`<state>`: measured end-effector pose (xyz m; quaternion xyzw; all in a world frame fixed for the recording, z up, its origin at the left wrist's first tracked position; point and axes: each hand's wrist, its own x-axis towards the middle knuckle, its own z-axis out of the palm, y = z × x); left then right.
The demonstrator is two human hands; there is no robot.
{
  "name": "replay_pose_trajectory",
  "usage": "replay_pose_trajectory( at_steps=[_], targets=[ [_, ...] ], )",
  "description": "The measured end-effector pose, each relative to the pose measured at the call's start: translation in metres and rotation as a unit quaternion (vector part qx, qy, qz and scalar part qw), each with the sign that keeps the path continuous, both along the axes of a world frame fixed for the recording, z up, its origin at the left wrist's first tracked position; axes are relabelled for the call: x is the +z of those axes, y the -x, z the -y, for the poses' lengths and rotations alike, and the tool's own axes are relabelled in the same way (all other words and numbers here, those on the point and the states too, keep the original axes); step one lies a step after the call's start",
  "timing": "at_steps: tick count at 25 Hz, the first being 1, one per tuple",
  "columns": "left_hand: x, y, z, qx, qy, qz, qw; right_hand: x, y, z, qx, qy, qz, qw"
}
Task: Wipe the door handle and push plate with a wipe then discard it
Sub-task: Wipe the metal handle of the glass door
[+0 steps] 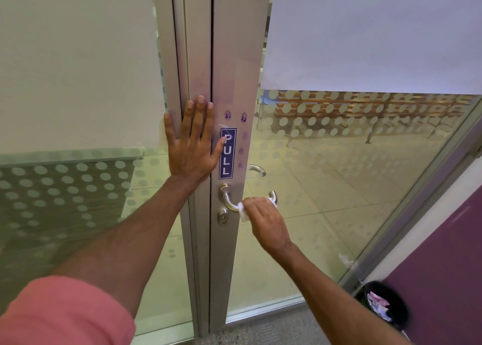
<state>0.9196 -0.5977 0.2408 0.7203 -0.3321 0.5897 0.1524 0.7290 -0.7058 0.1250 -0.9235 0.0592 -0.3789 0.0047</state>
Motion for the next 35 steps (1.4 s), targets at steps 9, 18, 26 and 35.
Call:
replay_pose_trajectory(
  at_steps=[9, 18, 26, 35],
  targets=[
    [-0.001, -0.001, 0.0, -0.002, 0.0, 0.0, 1.0, -0.012, 0.01, 0.035, 0.032, -0.158, 0.013, 0.987],
    [-0.004, -0.005, 0.003, 0.003, 0.003, 0.008, 1.0, 0.017, -0.011, 0.012, -0.014, -0.873, 0.363, 0.325],
    [-0.005, -0.006, 0.003, 0.008, 0.005, 0.006, 1.0, 0.04, -0.005, -0.008, 0.073, -0.893, 0.359, 0.261],
    [-0.007, -0.006, 0.003, -0.018, 0.009, 0.022, 1.0, 0.031, -0.05, -0.079, 0.035, -0.877, 0.43, 0.211]
  ],
)
